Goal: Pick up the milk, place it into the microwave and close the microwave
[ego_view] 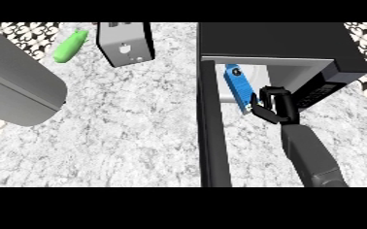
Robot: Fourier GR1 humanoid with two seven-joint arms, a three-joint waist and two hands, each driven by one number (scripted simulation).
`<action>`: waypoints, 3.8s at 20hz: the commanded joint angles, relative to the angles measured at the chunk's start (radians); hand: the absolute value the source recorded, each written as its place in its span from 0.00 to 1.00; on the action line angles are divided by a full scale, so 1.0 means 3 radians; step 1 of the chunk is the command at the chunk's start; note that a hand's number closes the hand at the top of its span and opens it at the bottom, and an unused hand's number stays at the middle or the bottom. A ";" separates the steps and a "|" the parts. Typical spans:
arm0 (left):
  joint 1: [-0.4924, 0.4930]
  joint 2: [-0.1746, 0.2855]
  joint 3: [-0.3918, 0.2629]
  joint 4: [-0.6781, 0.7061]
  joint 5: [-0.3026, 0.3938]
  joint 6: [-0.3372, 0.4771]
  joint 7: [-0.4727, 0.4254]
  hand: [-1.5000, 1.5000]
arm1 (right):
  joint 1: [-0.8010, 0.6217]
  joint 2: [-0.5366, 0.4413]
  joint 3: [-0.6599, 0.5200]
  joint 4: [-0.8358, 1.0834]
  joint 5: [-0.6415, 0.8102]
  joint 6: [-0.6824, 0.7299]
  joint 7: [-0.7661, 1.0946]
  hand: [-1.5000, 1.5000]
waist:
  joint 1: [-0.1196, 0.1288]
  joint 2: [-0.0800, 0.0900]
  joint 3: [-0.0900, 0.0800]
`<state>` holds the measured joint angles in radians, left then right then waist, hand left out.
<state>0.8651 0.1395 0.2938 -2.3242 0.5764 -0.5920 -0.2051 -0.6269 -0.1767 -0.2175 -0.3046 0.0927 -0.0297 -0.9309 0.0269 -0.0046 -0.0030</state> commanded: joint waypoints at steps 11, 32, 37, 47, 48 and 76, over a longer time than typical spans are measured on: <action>-0.0298 0.0123 -0.0059 -0.0009 0.0122 0.0043 0.0049 0.00 | -0.0655 -0.0482 -0.0022 0.0100 0.0101 -0.0886 0.0544 1.00 | 0.0296 0.0146 0.0018; -0.0608 0.0320 0.0039 0.0096 0.0126 0.0165 0.0168 0.00 | -0.0320 -0.0453 -0.0041 -0.0189 -0.0126 -0.1365 0.0282 1.00 | 0.0505 0.0233 0.0026; -0.0622 0.0376 0.0078 0.0084 0.0110 0.0156 0.0195 0.00 | -0.0237 -0.0503 -0.0017 -0.0257 -0.0163 -0.1383 0.0293 1.00 | 0.0552 0.0216 0.0024; -0.0787 0.0478 0.0054 0.0165 0.0071 0.0179 0.0281 0.00 | -0.0249 -0.0245 0.0091 -0.0535 -0.0300 -0.1318 0.0211 0.00 | 0.0584 0.0223 0.0033; -0.0783 0.0451 0.0025 0.0186 0.0090 0.0173 0.0271 0.00 | -0.0260 -0.0250 0.0110 -0.0556 -0.0320 -0.1285 0.0258 0.00 | 0.0616 0.0213 0.0024; -0.1012 0.0496 -0.0239 0.0498 0.0009 0.0159 0.0466 0.00 | -0.0849 -0.0201 0.0560 -0.0509 -0.0278 -0.1822 0.1214 0.00 | 0.0429 0.0138 0.0010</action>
<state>0.5589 0.3096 0.2428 -2.2099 0.5917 -0.5426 -0.0624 -0.6925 -0.1920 -0.0843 -0.5080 -0.0196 -0.6661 -0.6502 0.1476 0.0363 0.0010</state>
